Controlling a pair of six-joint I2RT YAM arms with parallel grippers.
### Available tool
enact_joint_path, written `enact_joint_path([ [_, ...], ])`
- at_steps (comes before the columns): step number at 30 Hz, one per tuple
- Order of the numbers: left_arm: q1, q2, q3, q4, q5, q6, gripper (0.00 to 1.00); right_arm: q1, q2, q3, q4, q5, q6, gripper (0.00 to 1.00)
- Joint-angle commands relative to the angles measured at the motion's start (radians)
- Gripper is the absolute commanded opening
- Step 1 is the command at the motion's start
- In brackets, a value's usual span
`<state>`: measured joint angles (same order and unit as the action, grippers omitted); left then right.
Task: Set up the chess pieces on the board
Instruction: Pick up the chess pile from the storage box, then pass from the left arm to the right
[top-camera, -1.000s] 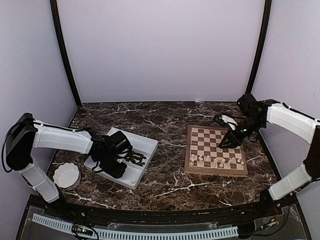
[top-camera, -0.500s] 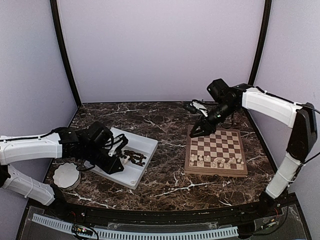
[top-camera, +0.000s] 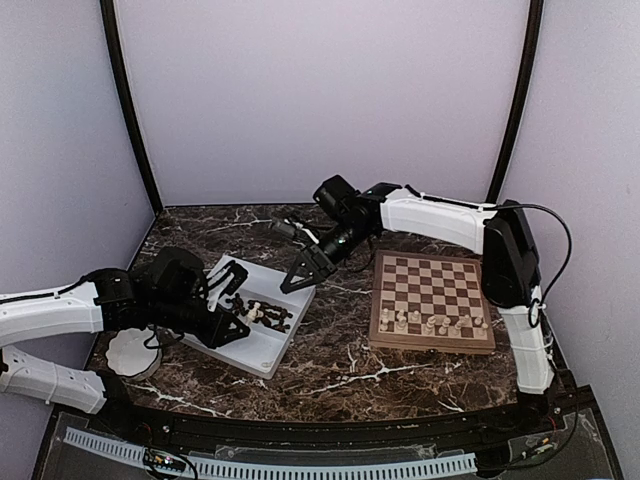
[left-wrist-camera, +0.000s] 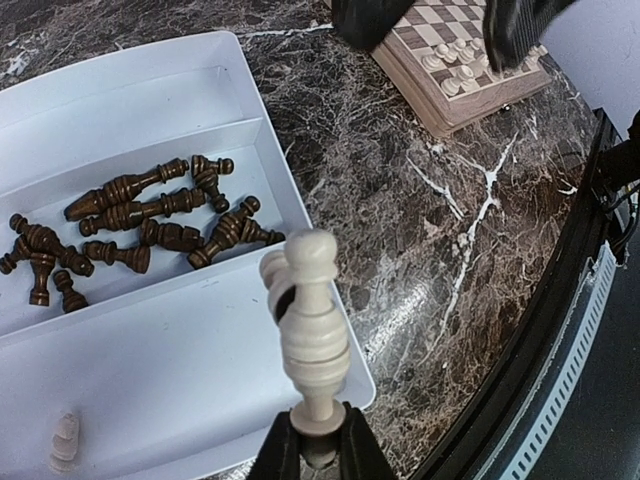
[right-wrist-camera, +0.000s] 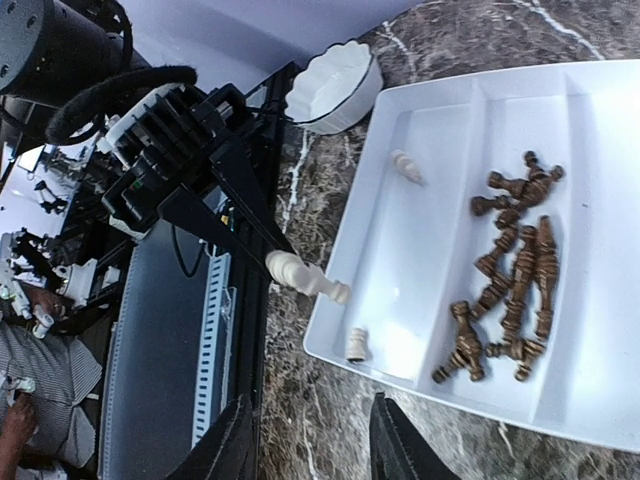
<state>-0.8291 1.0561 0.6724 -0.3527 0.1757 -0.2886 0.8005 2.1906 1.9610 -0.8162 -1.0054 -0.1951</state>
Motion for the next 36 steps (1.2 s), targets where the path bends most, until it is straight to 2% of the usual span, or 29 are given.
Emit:
enact_joint_path([
  [1, -0.005, -0.018, -0.009, 0.042, 0.010, 0.002, 0.09, 0.064, 0.057, 0.060, 0.047, -0.124, 0.101, 0.43],
  [9, -0.005, -0.014, -0.019, 0.053, 0.041, -0.001, 0.09, 0.104, 0.106, 0.066, 0.101, -0.164, 0.158, 0.43],
  [15, -0.006, -0.016, -0.031, 0.049, 0.053, -0.007, 0.09, 0.120, 0.144, 0.103, 0.113, -0.183, 0.171, 0.38],
  [36, -0.007, -0.035, -0.025, -0.012, 0.055, -0.034, 0.09, 0.098, 0.189, 0.139, 0.127, -0.070, 0.195, 0.37],
])
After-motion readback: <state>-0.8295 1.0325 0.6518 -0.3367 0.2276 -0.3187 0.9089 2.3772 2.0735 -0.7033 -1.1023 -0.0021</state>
